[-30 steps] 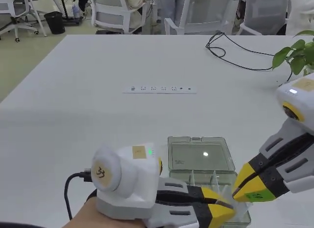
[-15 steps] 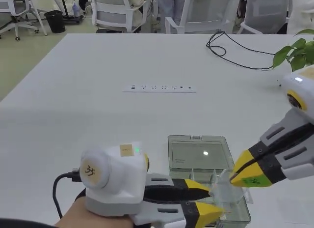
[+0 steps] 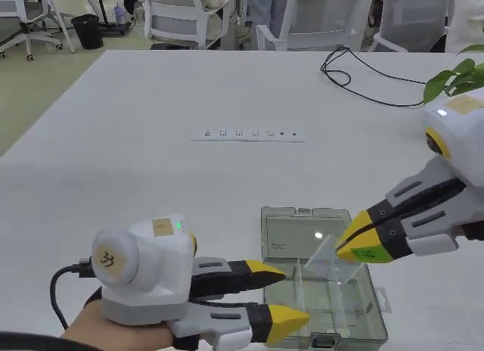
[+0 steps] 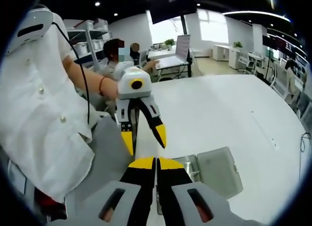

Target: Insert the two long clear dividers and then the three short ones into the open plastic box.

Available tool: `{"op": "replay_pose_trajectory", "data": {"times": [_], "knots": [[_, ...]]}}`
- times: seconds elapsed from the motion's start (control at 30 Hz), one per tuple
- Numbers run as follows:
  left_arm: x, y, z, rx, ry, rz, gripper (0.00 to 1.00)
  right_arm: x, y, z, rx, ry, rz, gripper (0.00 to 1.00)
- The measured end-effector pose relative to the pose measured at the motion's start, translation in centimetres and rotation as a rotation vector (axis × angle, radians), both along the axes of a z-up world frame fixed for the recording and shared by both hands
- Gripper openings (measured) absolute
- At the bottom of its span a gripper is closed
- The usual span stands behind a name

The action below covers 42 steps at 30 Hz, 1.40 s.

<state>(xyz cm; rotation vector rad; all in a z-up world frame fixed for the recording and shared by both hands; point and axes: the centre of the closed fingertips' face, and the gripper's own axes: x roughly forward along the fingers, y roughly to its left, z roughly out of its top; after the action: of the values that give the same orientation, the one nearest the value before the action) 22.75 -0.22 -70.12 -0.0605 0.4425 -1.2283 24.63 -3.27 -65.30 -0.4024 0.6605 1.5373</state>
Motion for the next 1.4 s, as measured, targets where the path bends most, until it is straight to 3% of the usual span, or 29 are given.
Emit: {"op": "replay_pose_trajectory", "data": {"times": [0.37,0.67,1.07,1.4], "knots": [[0.5,1.9,-1.4,0.036,-0.001,0.036,0.57,1.2,1.4,-2.2,-0.035,-0.031,-0.007,0.03],[0.5,2.7,-2.9,0.080,-0.007,0.030,0.74,2.2,2.2,-5.0,-0.068,-0.040,-0.014,0.03],[0.0,2.8,-4.7,0.099,0.022,0.035,0.84,2.8,2.7,-8.9,-0.110,-0.043,-0.026,0.03],[-0.1,3.1,-5.2,0.095,0.044,0.043,0.89,3.4,2.7,-10.2,-0.108,-0.035,-0.047,0.03]]}}
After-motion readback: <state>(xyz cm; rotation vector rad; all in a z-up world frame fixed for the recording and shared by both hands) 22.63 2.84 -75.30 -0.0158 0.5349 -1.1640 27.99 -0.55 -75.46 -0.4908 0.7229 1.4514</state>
